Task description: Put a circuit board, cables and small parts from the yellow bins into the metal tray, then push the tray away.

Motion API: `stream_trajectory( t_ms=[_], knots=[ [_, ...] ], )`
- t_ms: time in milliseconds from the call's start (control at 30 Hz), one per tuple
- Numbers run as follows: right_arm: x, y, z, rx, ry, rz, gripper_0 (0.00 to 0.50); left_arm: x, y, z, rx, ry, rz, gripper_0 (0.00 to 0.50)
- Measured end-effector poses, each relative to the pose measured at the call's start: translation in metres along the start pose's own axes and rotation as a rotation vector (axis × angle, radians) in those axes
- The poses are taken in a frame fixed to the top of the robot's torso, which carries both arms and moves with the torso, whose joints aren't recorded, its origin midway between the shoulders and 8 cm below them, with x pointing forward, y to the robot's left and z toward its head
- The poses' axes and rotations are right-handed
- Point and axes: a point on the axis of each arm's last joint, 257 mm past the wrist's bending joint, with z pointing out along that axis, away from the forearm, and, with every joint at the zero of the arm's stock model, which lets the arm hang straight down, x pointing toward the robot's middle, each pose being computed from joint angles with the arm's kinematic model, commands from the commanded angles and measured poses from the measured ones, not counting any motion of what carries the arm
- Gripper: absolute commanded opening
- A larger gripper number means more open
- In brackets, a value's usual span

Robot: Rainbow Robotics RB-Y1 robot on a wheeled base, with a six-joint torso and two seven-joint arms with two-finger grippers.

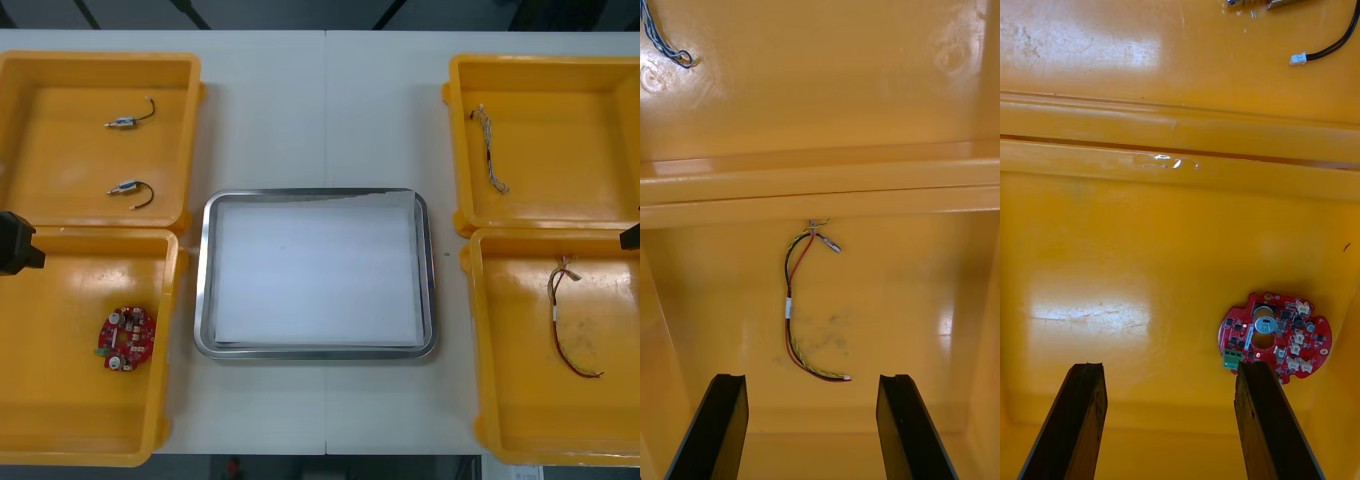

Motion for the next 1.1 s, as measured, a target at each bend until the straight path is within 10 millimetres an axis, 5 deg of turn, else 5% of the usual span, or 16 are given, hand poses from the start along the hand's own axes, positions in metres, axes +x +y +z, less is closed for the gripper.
stream_trajectory(
  t_ms=[333, 500, 1100],
  knots=[
    [0.004, -0.002, 0.002, 0.002, 0.01, 0.004, 0.5, 0.001, 0.0, 0.0, -0.001, 0.003, 0.0, 0.5],
    [0.011, -0.001, 0.005, -0.005, 0.029, 0.005, 0.5, 0.032, 0.016, 0.005, -0.06, 0.11, 0.041, 0.5],
    [0.053, -0.006, 0.044, -0.055, 0.05, 0.057, 0.5, 0.034, -0.014, 0.019, 0.042, 0.095, 0.112, 0.5]
  ],
)
